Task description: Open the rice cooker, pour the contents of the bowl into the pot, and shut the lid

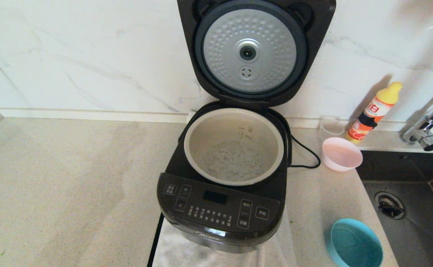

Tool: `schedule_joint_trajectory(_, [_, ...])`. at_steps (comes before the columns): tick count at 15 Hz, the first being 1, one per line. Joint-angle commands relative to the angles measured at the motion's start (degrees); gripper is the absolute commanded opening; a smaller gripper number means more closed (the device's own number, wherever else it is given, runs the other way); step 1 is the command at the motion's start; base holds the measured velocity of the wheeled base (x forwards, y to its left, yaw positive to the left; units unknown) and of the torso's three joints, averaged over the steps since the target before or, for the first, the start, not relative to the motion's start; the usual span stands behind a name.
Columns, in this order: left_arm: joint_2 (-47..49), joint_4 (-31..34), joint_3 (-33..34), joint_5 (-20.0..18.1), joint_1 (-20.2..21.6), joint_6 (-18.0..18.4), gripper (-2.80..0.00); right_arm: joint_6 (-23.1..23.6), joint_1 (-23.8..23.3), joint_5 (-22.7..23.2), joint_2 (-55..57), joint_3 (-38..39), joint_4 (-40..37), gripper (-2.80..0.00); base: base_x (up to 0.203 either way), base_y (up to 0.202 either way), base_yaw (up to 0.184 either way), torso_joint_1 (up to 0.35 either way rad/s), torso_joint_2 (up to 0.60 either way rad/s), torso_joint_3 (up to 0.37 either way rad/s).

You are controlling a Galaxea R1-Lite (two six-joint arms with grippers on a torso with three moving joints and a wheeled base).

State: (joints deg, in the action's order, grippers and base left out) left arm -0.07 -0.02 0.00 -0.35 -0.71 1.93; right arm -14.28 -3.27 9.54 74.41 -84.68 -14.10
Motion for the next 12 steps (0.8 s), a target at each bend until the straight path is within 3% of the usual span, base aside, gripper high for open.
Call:
schedule_joint_trajectory(1, [0.1,0.0,0.1,0.0,0.0,0.0,-2.80,-7.7,0.0,9.8,9.1,-13.3,-11.9,-2.80,0.000,0.000,0.000,0.000,0.00,0.000])
schedule_joint_trajectory(3, [0.1,0.0,0.1,0.0,0.0,0.0,-2.80,-13.4,-0.3,20.4,16.4,-23.1,-18.5,-2.80,0.000,0.000,0.000,0.000,0.00,0.000])
schedule_joint_trajectory(4, [0.1,-0.1,0.1,0.0,0.0,0.0,-2.80,-16.1,-0.5,26.5,19.2,-25.3,-19.7,-2.80,0.000,0.000,0.000,0.000,0.00,0.000])
schedule_joint_trajectory(6, [0.1,0.0,0.1,0.0,0.0,0.0,-2.80,-19.1,-0.4,33.9,23.5,-26.2,-17.9,-2.80,0.000,0.000,0.000,0.000,0.00,0.000])
schedule_joint_trajectory(12, [0.1,0.0,0.1,0.0,0.0,0.0,-2.80,-23.9,0.0,40.2,31.2,-26.3,-2.6,-2.80,0.000,0.000,0.000,0.000,0.00,0.000])
